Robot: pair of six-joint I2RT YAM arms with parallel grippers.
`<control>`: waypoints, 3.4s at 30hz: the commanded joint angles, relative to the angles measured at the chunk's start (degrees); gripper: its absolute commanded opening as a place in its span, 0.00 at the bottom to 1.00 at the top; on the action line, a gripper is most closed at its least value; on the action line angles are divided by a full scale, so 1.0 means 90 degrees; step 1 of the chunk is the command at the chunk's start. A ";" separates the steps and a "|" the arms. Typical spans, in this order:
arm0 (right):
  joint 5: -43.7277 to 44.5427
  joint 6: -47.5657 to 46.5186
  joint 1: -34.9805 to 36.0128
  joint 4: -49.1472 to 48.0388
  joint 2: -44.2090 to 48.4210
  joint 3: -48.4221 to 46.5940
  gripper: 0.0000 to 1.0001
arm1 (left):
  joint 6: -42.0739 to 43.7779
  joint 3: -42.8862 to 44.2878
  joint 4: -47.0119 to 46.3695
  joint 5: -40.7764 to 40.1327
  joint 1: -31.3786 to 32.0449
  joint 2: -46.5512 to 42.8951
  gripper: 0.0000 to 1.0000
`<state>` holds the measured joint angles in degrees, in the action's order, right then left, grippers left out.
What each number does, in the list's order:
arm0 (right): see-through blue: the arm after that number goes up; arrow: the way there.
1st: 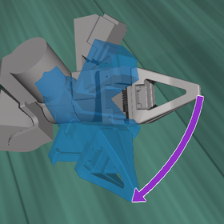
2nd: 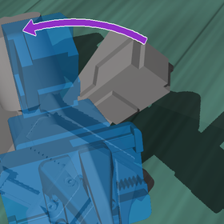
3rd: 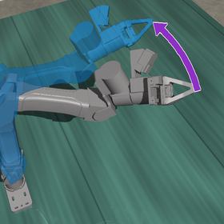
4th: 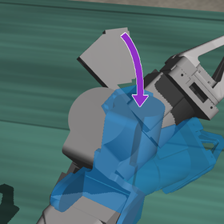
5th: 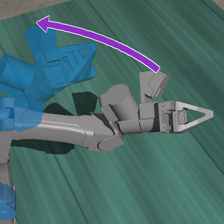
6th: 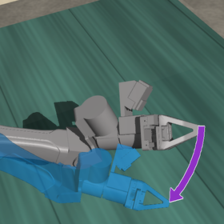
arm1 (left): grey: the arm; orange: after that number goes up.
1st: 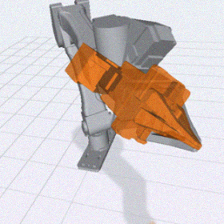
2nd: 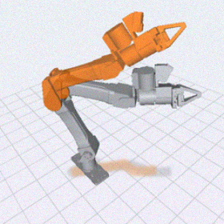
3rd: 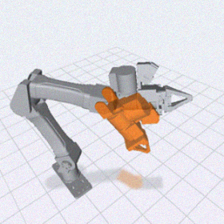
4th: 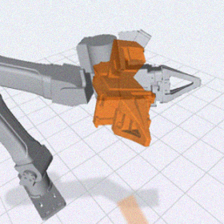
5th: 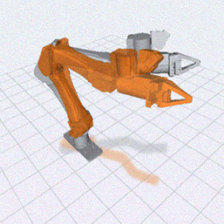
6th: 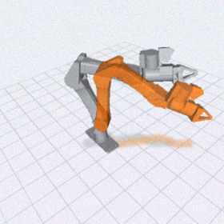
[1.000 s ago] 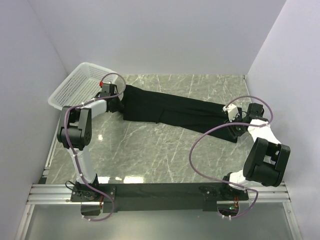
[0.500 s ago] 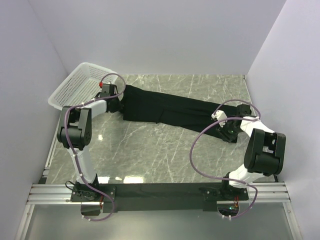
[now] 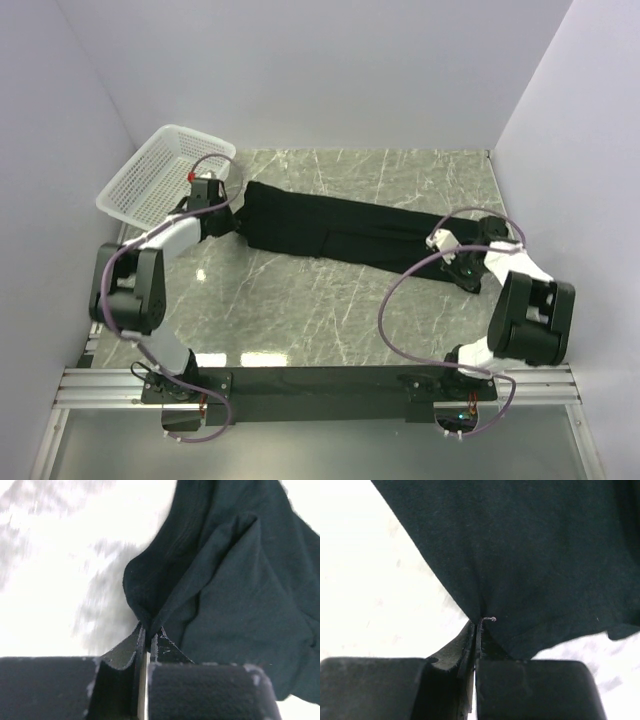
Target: Fold and stack the t-shirts
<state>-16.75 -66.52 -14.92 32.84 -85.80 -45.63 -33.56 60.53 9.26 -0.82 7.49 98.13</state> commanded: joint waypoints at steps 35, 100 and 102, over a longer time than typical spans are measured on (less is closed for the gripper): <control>-0.1186 0.0661 -0.2093 0.1752 0.0403 -0.1385 0.51 | -0.0099 -0.1024 0.0036 0.2473 -0.0051 -0.1228 0.50; -0.0199 -0.0832 -0.1116 0.0668 -0.0604 -0.1220 0.20 | -0.0343 -0.0642 0.1149 0.2142 0.0106 -0.0805 0.44; -0.0257 -0.0812 -0.1126 0.0638 -0.0555 -0.1151 0.19 | -0.0314 -0.0652 0.1169 0.2103 0.0135 -0.0776 0.44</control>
<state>-17.47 -73.58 -25.15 39.77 -93.97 -56.82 -37.06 52.51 19.09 19.44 8.10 91.24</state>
